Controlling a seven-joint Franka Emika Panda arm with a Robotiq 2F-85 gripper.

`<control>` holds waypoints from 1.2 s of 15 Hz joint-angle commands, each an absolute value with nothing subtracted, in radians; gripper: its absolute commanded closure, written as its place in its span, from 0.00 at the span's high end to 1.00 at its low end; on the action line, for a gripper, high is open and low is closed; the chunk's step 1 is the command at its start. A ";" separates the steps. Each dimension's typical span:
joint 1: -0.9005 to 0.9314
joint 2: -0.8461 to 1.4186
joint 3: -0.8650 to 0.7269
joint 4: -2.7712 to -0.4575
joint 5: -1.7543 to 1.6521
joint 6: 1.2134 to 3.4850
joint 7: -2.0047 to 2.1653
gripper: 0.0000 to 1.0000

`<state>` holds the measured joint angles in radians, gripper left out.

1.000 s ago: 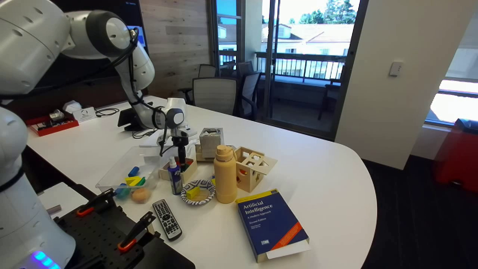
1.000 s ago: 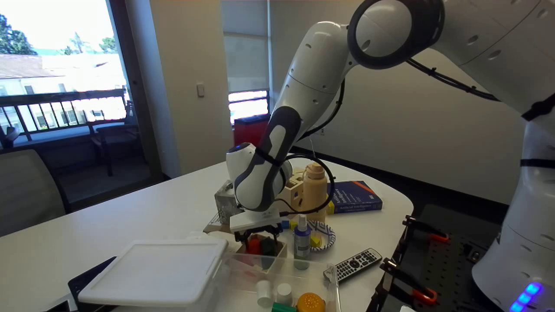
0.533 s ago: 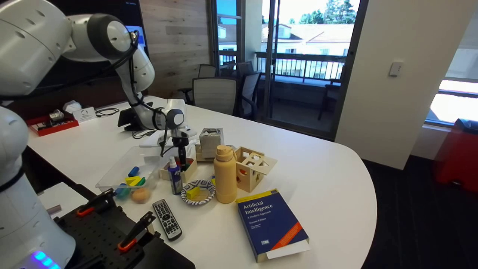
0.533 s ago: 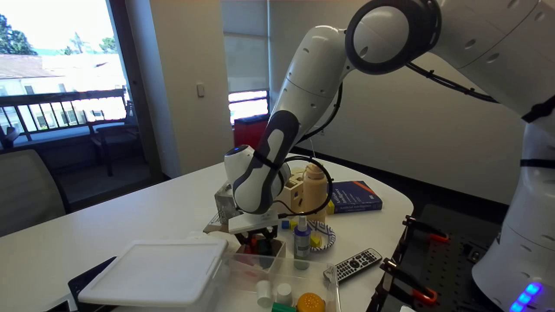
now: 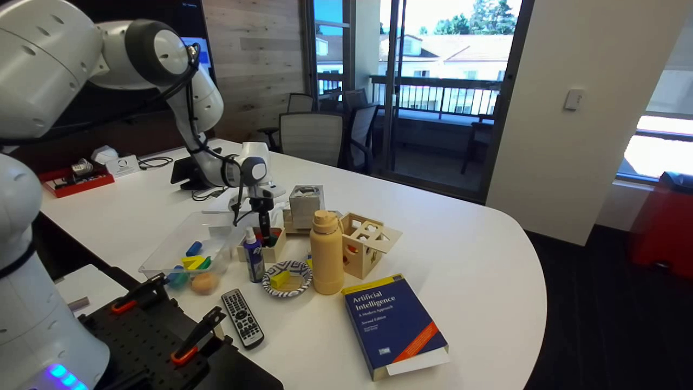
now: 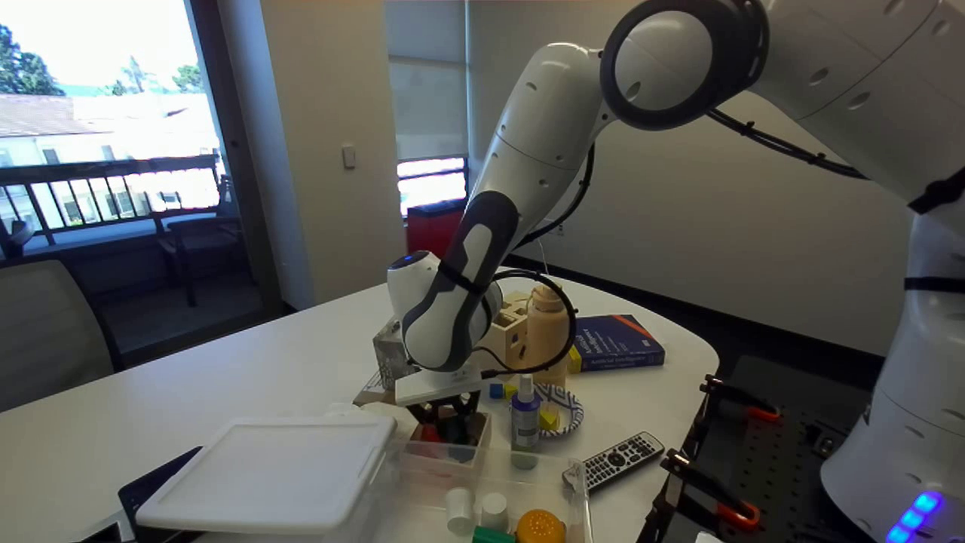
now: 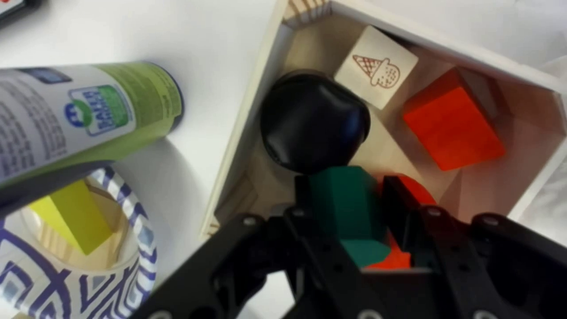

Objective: Move two items from the small crate to the storage box

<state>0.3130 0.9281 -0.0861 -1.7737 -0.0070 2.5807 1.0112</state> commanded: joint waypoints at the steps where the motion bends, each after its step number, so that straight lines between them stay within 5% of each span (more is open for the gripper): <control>1: 0.336 0.913 -0.097 -1.768 0.008 2.556 1.032 0.19; 13: 0.381 0.677 -0.108 -1.882 -0.008 2.465 1.162 0.19; 18: 0.313 0.555 -0.009 -1.927 0.037 2.257 1.094 0.19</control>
<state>0.3610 0.6530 -0.0756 -1.8603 -0.0068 2.3627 1.1438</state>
